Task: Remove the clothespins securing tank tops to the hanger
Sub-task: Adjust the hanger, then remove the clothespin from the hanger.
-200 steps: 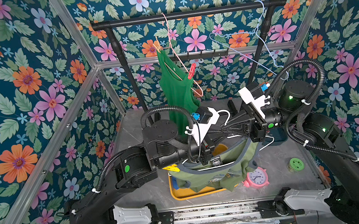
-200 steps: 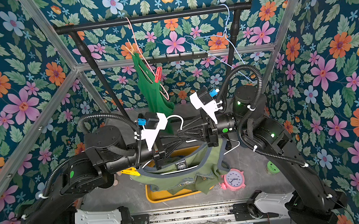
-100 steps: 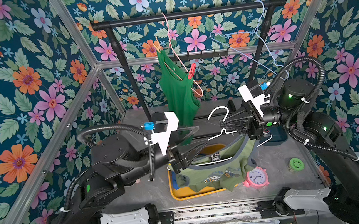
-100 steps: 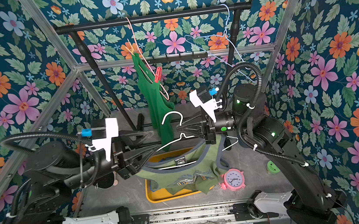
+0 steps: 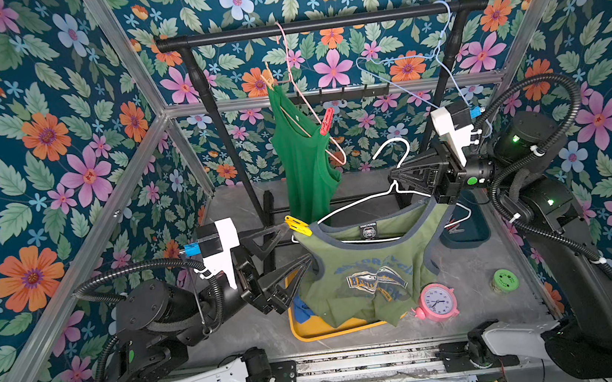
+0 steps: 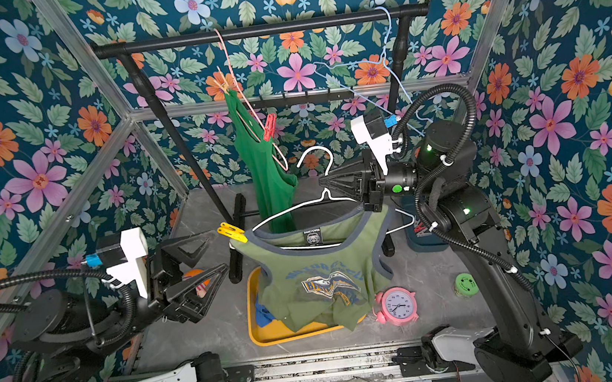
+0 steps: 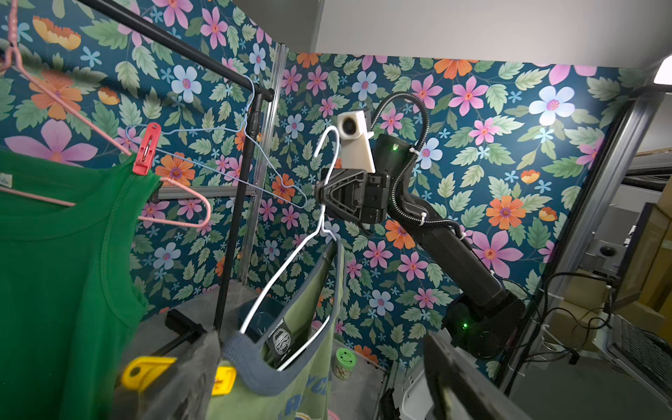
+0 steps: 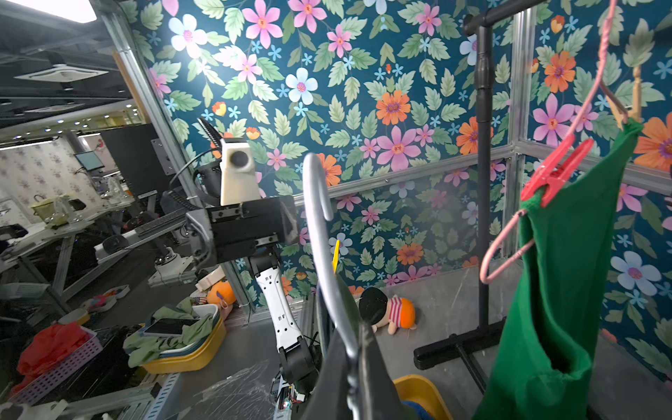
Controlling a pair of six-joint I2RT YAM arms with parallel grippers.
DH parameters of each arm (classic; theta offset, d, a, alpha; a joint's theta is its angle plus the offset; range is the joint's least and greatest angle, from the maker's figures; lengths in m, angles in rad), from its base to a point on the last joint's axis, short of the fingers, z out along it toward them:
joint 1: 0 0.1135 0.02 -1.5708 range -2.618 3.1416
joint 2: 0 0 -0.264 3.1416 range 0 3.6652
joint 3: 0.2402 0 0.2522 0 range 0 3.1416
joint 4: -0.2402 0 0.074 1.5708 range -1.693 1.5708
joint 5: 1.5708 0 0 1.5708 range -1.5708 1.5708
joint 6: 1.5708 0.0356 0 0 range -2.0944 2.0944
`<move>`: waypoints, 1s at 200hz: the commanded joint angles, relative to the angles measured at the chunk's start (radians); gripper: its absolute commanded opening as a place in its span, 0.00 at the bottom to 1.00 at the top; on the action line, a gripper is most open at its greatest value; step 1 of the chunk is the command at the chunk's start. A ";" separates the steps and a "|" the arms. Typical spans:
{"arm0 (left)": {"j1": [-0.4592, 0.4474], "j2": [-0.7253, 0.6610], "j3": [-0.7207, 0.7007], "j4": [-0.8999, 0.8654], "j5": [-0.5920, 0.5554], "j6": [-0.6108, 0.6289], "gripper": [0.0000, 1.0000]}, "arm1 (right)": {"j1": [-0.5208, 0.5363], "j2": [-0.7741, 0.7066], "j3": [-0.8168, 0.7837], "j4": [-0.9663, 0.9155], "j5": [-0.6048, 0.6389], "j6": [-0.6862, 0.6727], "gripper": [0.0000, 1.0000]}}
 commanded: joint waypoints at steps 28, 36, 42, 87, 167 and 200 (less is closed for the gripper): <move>0.000 -0.090 -0.106 0.125 -0.034 -0.049 0.85 | -0.021 -0.061 -0.016 0.024 -0.042 -0.008 0.00; -0.001 -0.109 -0.125 0.140 -0.032 -0.054 0.85 | -0.026 -0.076 -0.027 0.025 -0.040 -0.012 0.00; 0.000 -0.118 -0.133 0.143 -0.037 -0.059 0.85 | -0.029 -0.085 -0.033 0.027 -0.040 -0.012 0.00; 0.000 -0.133 -0.150 0.121 -0.060 -0.056 0.93 | -0.032 -0.085 -0.020 0.042 -0.067 0.005 0.00; 0.000 -0.070 -0.140 0.175 -0.002 -0.018 0.99 | -0.032 -0.082 -0.018 0.094 -0.128 0.052 0.00; 0.000 -0.060 -0.140 0.170 -0.004 -0.023 0.95 | -0.033 -0.086 -0.006 0.096 -0.142 0.061 0.00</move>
